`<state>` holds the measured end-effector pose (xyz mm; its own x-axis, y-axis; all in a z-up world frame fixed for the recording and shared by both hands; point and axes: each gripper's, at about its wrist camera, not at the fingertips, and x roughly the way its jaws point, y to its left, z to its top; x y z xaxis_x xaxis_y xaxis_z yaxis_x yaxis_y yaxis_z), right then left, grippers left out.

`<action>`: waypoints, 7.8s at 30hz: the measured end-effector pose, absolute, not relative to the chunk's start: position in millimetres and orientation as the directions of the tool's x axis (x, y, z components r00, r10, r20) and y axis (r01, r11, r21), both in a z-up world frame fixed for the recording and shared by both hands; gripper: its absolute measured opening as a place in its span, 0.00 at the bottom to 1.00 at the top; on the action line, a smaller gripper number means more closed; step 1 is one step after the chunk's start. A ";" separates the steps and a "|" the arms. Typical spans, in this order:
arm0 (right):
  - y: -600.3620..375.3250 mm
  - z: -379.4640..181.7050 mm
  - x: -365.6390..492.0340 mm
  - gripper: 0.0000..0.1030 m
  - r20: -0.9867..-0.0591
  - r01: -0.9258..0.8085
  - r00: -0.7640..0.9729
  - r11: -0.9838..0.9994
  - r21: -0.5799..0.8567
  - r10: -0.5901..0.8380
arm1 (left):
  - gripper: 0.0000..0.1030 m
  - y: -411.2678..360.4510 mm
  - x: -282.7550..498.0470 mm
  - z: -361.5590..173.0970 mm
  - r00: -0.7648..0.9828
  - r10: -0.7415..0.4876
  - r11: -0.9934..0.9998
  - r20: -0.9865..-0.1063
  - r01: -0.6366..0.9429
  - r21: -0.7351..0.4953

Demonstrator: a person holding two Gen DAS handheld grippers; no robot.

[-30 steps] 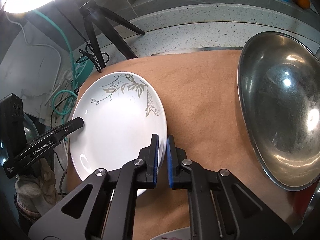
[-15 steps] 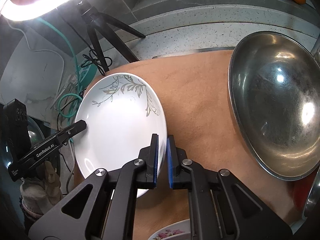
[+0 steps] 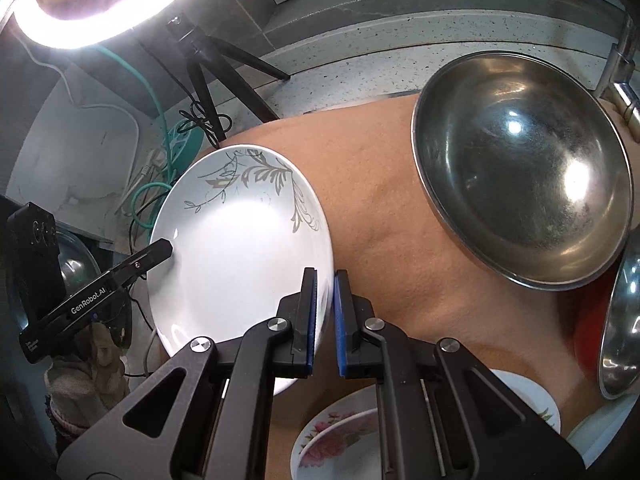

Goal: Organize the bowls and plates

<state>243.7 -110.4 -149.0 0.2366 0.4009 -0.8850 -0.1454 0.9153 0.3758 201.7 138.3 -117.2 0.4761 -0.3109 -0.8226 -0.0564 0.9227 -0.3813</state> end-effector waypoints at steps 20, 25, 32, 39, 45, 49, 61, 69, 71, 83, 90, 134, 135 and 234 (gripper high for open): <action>-182.6 -114.7 171.7 0.08 -0.870 -0.052 0.293 0.915 0.401 0.397 | 0.07 73.1 157.7 -90.8 0.456 -0.402 0.906 -0.794 0.076 -0.415; -202.6 -112.9 157.2 0.08 -0.871 -0.016 0.302 0.916 0.401 0.387 | 0.07 54.3 150.8 -91.8 0.437 -0.418 0.903 -0.796 0.104 -0.417; -228.0 -113.2 135.4 0.08 -0.878 0.021 0.306 0.919 0.393 0.368 | 0.07 30.8 138.5 -95.3 0.401 -0.440 0.896 -0.803 0.135 -0.423; -248.0 -121.3 116.0 0.08 -0.888 0.064 0.296 0.920 0.386 0.352 | 0.07 10.1 129.7 -100.2 0.368 -0.445 0.895 -0.816 0.171 -0.411; -257.7 -128.6 102.8 0.08 -0.894 0.087 0.286 0.920 0.383 0.345 | 0.07 -0.8 125.2 -106.2 0.343 -0.446 0.895 -0.827 0.186 -0.405; -263.3 -133.0 93.3 0.08 -0.895 0.107 0.282 0.915 0.388 0.347 | 0.07 -6.0 123.5 -108.3 0.332 -0.446 0.895 -0.831 0.196 -0.401; -271.1 -142.3 81.8 0.08 -0.902 0.135 0.265 0.913 0.386 0.342 | 0.07 -15.5 123.5 -114.3 0.307 -0.439 0.896 -0.844 0.215 -0.388; -271.6 -144.5 82.1 0.08 -0.905 0.143 0.261 0.913 0.381 0.337 | 0.07 -19.8 124.5 -116.5 0.299 -0.433 0.898 -0.851 0.221 -0.379; -272.0 -144.8 82.0 0.08 -0.905 0.144 0.261 0.914 0.380 0.335 | 0.07 -20.9 124.6 -117.5 0.296 -0.431 0.899 -0.853 0.222 -0.377; -270.1 -144.5 80.8 0.09 -0.911 0.140 0.253 0.919 0.369 0.327 | 0.07 -28.3 124.8 -117.8 0.291 -0.407 0.906 -0.866 0.246 -0.343; -267.5 -143.8 80.4 0.10 -0.918 0.123 0.248 0.930 0.347 0.309 | 0.07 -31.7 124.0 -117.0 0.292 -0.386 0.912 -0.875 0.264 -0.315; -267.4 -101.2 87.0 0.32 -0.890 0.036 0.354 0.947 0.320 0.288 | 0.07 -16.4 132.4 -94.6 0.353 -0.381 0.920 -0.854 0.234 -0.313; -267.0 -97.5 89.1 0.32 -0.887 0.028 0.361 0.947 0.320 0.288 | 0.07 -15.3 133.8 -92.8 0.359 -0.382 0.920 -0.851 0.231 -0.315; -263.6 -133.9 297.4 0.10 -0.916 0.181 0.345 0.944 0.277 0.202 | 0.12 -32.8 298.2 -117.8 0.309 -0.518 0.855 -0.797 0.153 -0.496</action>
<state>297.4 -263.6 -133.9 0.3452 0.2023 -0.9165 0.1814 0.9437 0.2766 298.2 -32.8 -117.8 0.3095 -0.5180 -0.7974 0.1531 0.8548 -0.4959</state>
